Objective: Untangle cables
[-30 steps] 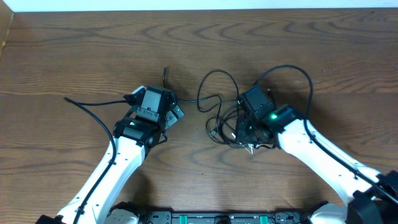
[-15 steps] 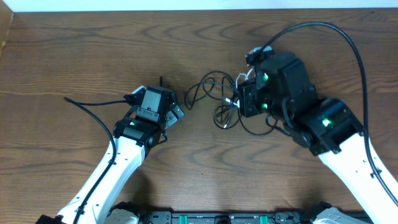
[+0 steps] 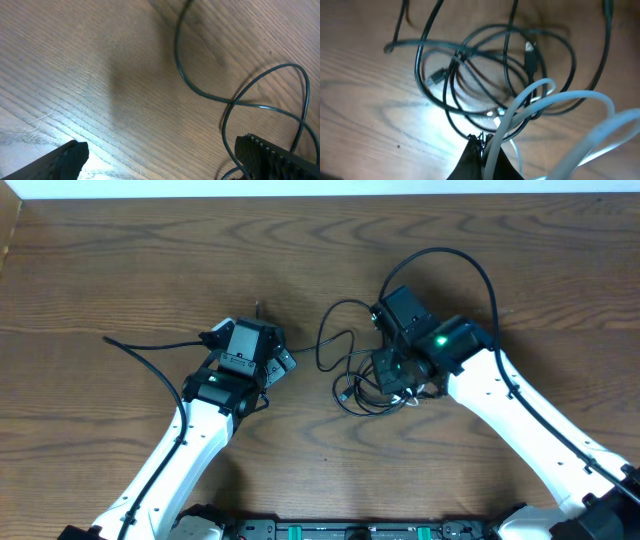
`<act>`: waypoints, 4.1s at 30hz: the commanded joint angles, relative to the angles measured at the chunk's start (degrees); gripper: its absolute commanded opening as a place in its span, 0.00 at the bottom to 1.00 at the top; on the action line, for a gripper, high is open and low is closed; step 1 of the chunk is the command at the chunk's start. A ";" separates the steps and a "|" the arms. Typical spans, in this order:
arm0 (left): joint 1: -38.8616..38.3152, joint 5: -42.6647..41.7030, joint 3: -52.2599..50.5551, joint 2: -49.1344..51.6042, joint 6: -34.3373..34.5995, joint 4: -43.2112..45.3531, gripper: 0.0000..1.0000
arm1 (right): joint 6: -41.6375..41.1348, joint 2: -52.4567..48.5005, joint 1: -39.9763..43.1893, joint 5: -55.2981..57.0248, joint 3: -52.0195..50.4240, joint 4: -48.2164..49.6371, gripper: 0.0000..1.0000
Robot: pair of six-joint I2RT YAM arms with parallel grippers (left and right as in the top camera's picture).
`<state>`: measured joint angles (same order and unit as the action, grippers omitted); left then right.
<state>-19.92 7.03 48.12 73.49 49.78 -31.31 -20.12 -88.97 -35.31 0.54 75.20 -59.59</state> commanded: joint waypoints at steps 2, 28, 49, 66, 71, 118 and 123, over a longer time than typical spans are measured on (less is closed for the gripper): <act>0.20 1.18 -0.15 -0.20 0.72 -0.15 0.99 | 5.40 1.31 -0.20 2.05 8.35 3.23 0.01; 0.20 1.18 -0.15 -0.20 0.72 -0.15 0.99 | 14.67 0.48 -2.19 3.85 22.08 7.63 0.01; -1.77 -39.08 -0.15 -0.20 3.72 13.94 0.98 | 9.20 0.17 -1.75 3.80 22.08 4.55 0.01; -12.15 -28.68 -0.15 4.35 8.04 24.72 0.97 | 7.69 0.20 -1.75 3.58 22.08 3.61 0.01; -12.13 -23.21 -0.15 9.68 14.43 25.55 0.91 | 7.72 0.20 -1.75 3.61 22.08 2.38 0.01; -7.04 -12.74 -0.15 18.88 16.94 13.55 0.98 | 18.91 -8.50 59.58 37.27 21.75 7.56 0.01; -7.04 -12.74 -0.15 18.88 16.94 13.55 0.98 | 20.11 -16.74 68.52 23.74 21.75 10.32 0.01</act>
<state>-27.27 -7.14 48.12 91.70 67.11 -17.34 -2.37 -101.36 28.97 33.12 96.71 -50.43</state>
